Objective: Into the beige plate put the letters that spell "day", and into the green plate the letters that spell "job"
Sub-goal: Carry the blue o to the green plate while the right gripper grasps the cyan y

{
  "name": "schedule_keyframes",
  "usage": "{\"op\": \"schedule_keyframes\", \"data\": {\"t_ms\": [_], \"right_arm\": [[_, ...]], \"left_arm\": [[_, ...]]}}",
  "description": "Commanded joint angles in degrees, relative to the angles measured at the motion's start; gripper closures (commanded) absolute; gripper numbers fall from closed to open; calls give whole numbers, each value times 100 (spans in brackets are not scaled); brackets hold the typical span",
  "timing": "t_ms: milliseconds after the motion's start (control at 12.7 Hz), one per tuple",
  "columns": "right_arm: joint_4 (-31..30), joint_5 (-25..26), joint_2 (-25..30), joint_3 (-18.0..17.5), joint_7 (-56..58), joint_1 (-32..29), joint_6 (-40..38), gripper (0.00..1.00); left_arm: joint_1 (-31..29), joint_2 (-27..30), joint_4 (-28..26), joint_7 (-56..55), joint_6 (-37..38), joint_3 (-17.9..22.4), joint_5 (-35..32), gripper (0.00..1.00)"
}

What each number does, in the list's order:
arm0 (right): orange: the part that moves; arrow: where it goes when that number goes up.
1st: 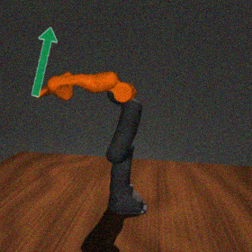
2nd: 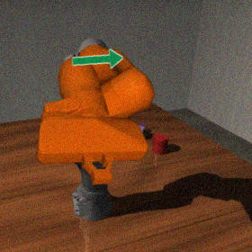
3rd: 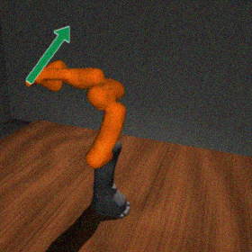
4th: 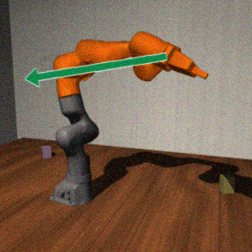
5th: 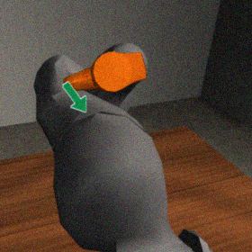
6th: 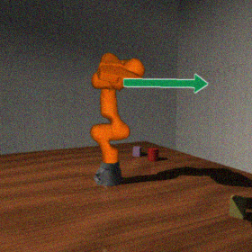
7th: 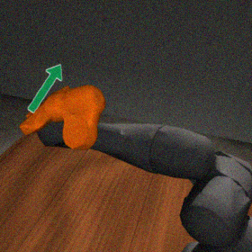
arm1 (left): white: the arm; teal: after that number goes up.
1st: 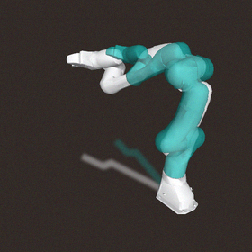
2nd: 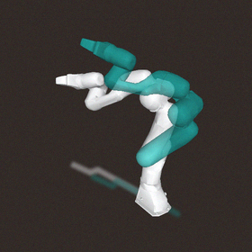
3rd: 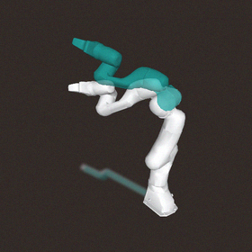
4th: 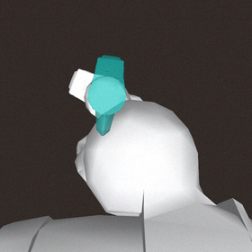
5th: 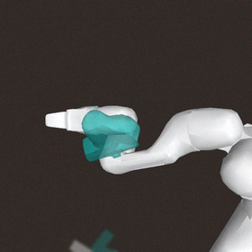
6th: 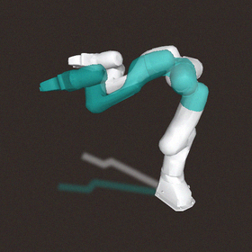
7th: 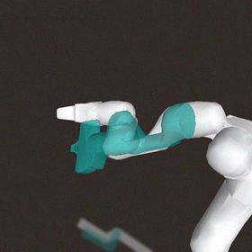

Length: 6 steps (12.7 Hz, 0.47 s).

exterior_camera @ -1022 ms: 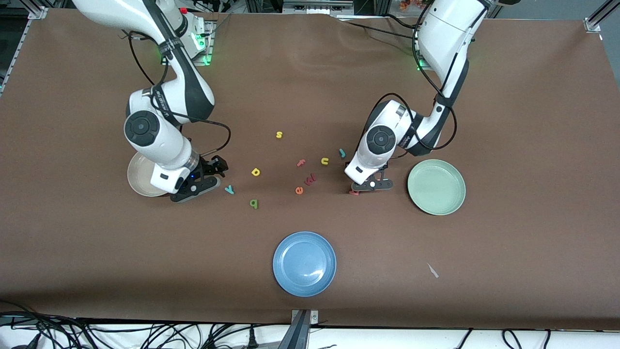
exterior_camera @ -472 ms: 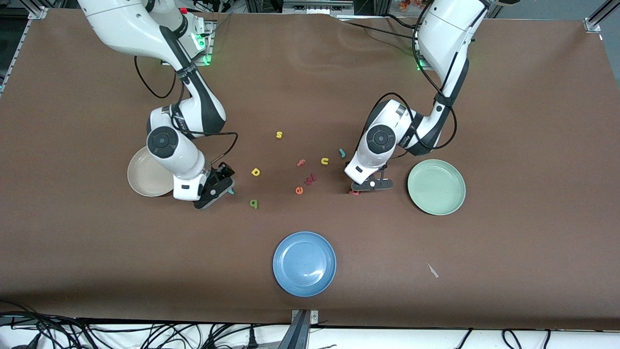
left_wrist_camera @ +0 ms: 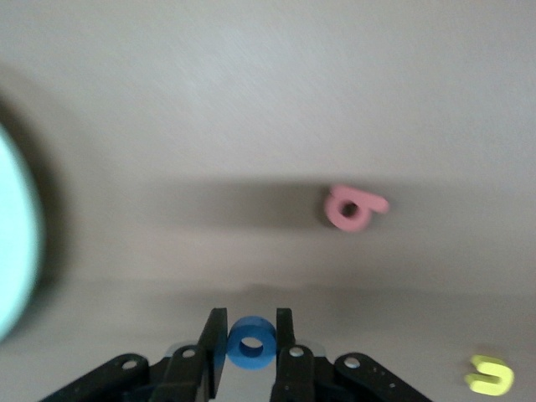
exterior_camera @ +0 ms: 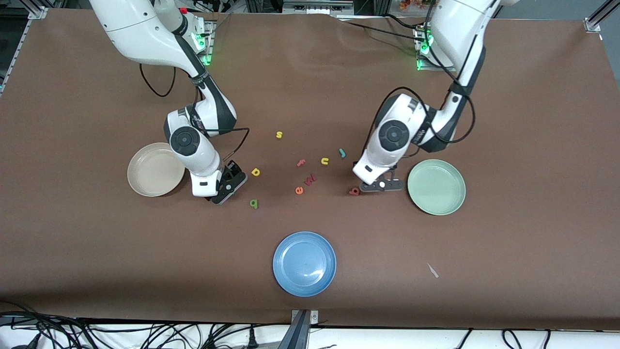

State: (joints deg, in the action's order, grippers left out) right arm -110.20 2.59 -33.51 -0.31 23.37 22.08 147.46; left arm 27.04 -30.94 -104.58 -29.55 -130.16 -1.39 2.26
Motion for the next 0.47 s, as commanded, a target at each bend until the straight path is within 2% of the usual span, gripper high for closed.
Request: {"op": "schedule_keyframes", "data": {"t_ms": [0,314,393], "right_arm": [[-37,93,-33,22,116,7,107,19],[-45,93,-103,22,116,7,177,34],[-45,93,-121,22,116,16,186,35]], "left_arm": [[-584,132,-19,1035,113,-20,-112,96],[-1313,115,-19,2318,113,-20,-112,96],[-1516,80,-19,2705,105,-20,-112,96]]}}
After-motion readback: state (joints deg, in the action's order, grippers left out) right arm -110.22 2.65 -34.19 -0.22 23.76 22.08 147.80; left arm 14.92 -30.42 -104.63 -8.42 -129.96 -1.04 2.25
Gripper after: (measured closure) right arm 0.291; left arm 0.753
